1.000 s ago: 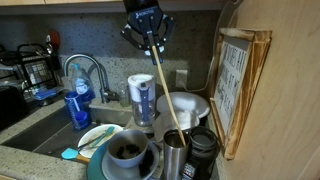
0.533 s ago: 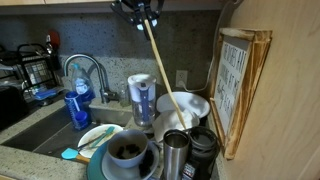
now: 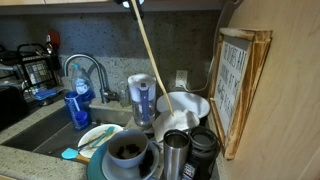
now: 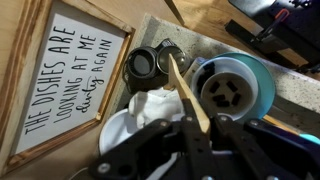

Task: Remove the wooden spatula from the holder and place it inside the white bowl, stir the contents in the bowl using the spatula, place the spatula back in the holder

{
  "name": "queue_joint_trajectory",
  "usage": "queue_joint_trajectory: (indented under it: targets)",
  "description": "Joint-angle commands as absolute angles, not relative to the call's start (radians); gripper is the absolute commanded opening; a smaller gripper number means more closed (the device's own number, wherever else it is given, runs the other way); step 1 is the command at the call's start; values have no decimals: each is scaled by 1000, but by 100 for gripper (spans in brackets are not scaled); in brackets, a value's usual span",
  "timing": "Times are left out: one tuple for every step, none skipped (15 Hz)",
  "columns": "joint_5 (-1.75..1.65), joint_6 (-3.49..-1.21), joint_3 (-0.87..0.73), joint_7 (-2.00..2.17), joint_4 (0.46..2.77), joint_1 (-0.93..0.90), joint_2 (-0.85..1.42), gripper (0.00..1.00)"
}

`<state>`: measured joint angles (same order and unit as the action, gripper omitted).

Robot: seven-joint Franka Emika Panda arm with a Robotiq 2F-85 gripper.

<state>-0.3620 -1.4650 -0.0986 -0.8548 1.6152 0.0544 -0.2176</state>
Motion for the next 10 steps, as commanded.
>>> queue_joint_trajectory:
  targets:
    - [-316,-1412,-94,-827,1566,42,-195,3]
    - [-304,-1410,-94,-822,1566,39,-196,3]
    - [-291,-1412,-94,-820,1572,36,-199,3]
    - [-280,-1417,-93,-812,1579,34,-203,3]
    - [-271,-1427,-93,-797,1589,32,-208,3]
    - [-263,-1443,-92,-788,1603,30,-214,3]
    - [-262,-1457,-90,-772,1616,27,-220,3]
    - [-264,-1472,-87,-760,1632,23,-225,3]
    - [-258,-1480,-86,-749,1643,20,-228,3]
    - [-253,-1489,-85,-740,1656,17,-229,3]
